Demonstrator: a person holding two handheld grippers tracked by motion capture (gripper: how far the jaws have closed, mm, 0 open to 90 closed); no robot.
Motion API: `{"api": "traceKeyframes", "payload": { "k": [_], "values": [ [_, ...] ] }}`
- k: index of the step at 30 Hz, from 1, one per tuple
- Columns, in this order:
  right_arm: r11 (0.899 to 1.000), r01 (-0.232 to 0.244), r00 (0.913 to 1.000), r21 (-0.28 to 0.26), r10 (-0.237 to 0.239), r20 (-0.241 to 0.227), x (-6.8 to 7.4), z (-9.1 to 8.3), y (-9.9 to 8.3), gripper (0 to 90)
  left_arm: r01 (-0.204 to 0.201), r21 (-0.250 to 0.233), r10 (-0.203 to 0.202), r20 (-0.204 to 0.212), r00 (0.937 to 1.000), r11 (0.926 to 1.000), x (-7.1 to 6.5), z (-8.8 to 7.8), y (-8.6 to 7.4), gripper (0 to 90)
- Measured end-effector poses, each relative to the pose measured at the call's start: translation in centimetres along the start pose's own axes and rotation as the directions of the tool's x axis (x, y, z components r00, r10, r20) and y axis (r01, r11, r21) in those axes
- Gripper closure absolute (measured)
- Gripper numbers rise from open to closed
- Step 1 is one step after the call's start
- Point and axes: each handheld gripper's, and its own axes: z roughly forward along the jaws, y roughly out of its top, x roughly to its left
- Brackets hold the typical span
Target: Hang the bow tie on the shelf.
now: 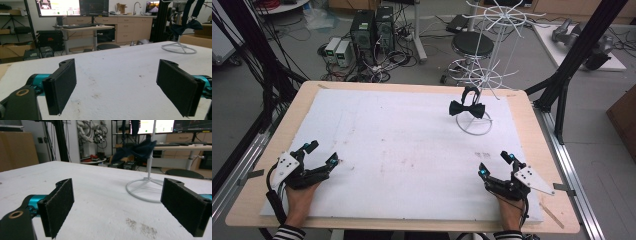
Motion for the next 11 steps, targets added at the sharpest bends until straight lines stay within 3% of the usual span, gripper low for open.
{"api": "traceKeyframes", "payload": {
  "k": [3,11],
  "values": [
    [1.0,-0.001,0.9999,-0.025,0.001,0.011,0.12,-0.13,-0.21,10.6,0.0,0.002,0.0,0.001,1.0,1.0,0.01,-0.01,0.01,16.7],
    [0.999,0.029,0.9994,-0.019,-0.029,0.018,0.35,-0.01,-0.28,10.7,0.0,-0.002,0.0,-0.001,1.0,1.0,0.03,-0.03,-0.01,16.7]
  ]
}}
